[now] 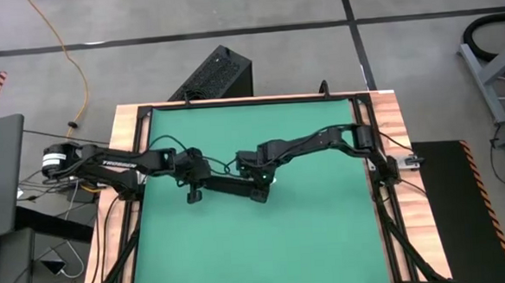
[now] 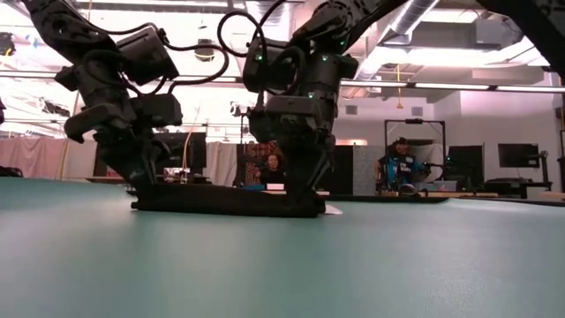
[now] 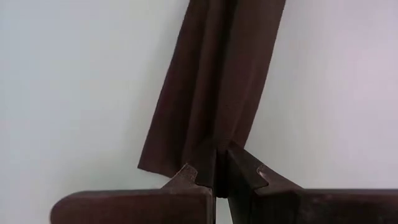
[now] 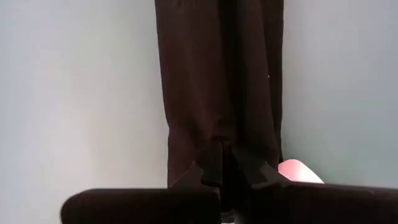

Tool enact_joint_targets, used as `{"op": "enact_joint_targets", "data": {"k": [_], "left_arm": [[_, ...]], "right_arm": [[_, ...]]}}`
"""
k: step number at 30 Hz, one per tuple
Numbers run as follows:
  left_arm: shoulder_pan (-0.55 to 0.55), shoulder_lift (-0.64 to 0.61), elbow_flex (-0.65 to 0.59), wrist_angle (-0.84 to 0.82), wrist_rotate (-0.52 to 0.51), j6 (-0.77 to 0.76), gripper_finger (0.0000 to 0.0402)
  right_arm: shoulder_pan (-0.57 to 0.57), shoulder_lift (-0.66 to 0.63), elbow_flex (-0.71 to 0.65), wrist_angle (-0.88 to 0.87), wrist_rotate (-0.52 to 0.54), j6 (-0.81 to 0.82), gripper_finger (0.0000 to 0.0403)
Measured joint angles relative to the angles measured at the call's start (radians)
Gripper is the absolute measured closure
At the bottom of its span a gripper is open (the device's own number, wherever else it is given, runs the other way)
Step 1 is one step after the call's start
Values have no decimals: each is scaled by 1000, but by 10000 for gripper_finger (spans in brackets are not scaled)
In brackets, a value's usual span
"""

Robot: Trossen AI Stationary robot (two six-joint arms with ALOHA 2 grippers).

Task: Roll towel
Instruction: Roll the black towel

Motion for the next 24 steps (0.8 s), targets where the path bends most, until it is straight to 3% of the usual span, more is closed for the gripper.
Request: {"op": "enact_joint_targets", "data": {"k": [4,6,12,19,24], "left_arm": [[27,0,0,-13,28,-22,401],[29,0,0,-19,-5,-34,400],[30,-11,10,-122,-274,-27,367],[30,-23,16,-150,-255,-42,318],[-3,-109,46,-205,-308,-110,316]], "right_arm": [[-11,22,1,-6,-32,-2,384],[-11,24,0,-3,-34,-8,384],[-18,25,-1,11,-34,-17,384],[-18,27,-3,21,-32,-35,384],[-17,27,-3,23,-31,-37,384]]}}
